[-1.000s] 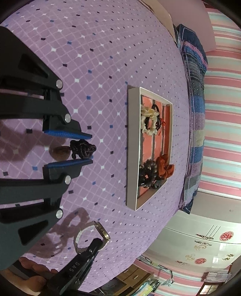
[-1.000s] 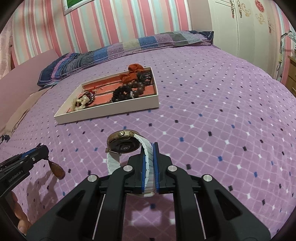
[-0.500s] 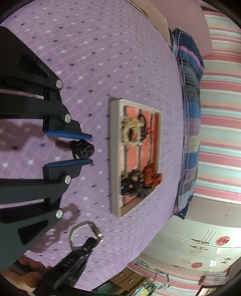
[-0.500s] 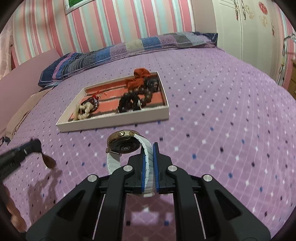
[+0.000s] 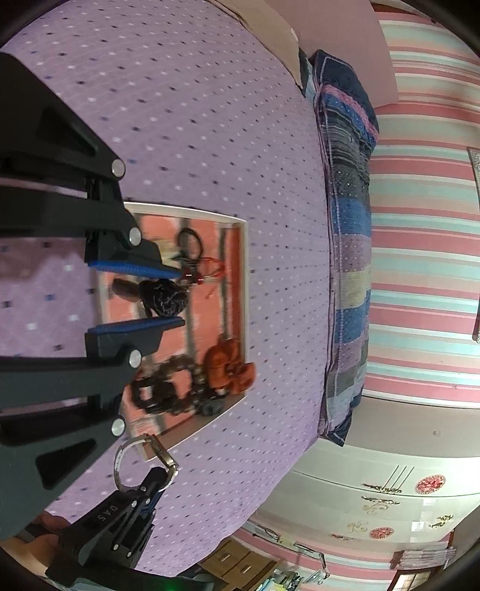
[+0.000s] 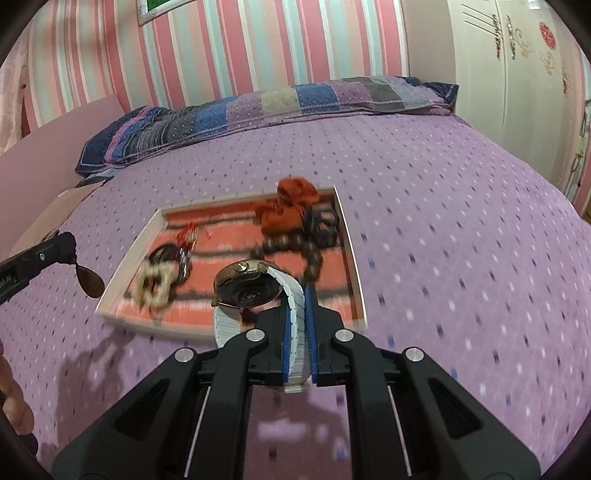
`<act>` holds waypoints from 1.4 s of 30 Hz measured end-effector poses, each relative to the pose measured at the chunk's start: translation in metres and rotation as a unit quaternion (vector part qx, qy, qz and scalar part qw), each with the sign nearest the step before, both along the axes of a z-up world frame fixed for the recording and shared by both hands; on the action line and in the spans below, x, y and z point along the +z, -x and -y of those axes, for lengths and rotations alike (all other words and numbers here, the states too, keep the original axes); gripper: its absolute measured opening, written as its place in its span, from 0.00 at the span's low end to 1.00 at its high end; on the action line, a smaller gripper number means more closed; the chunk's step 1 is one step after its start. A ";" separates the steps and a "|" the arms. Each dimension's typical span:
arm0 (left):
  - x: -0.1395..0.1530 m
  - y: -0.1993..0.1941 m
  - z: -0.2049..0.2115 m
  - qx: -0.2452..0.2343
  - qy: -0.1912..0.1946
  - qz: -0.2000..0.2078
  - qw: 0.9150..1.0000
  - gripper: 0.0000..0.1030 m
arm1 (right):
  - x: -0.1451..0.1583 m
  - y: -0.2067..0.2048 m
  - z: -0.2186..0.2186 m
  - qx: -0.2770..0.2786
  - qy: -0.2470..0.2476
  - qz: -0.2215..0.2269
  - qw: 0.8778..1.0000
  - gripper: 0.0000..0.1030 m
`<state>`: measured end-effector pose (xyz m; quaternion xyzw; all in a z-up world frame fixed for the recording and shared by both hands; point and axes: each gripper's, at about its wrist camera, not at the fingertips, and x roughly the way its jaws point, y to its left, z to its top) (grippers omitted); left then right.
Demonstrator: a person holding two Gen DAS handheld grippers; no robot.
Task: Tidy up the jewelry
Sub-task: 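Lift and carry the pendant and watch over the cream tray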
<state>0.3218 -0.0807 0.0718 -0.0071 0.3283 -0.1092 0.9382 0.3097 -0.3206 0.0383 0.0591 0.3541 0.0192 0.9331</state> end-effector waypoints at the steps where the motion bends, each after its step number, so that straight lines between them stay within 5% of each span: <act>1: 0.000 -0.010 0.001 0.000 0.001 -0.001 1.000 0.21 | 0.000 -0.014 -0.002 0.001 0.003 0.000 1.000 0.08; 10: -0.036 -0.109 0.007 0.011 -0.004 -0.044 0.999 0.21 | -0.030 -0.110 0.001 -0.011 -0.032 -0.048 0.998 0.08; 18: -0.075 -0.156 0.001 0.033 -0.033 -0.077 0.996 0.21 | -0.045 -0.155 -0.004 -0.015 -0.011 -0.088 0.996 0.08; 31: -0.103 -0.155 -0.012 0.045 -0.057 -0.094 0.993 0.21 | -0.066 -0.159 -0.013 -0.012 0.026 -0.103 0.994 0.09; 42: -0.110 -0.151 -0.010 0.041 -0.058 -0.105 0.992 0.22 | -0.071 -0.158 -0.021 -0.001 0.046 -0.094 0.995 0.20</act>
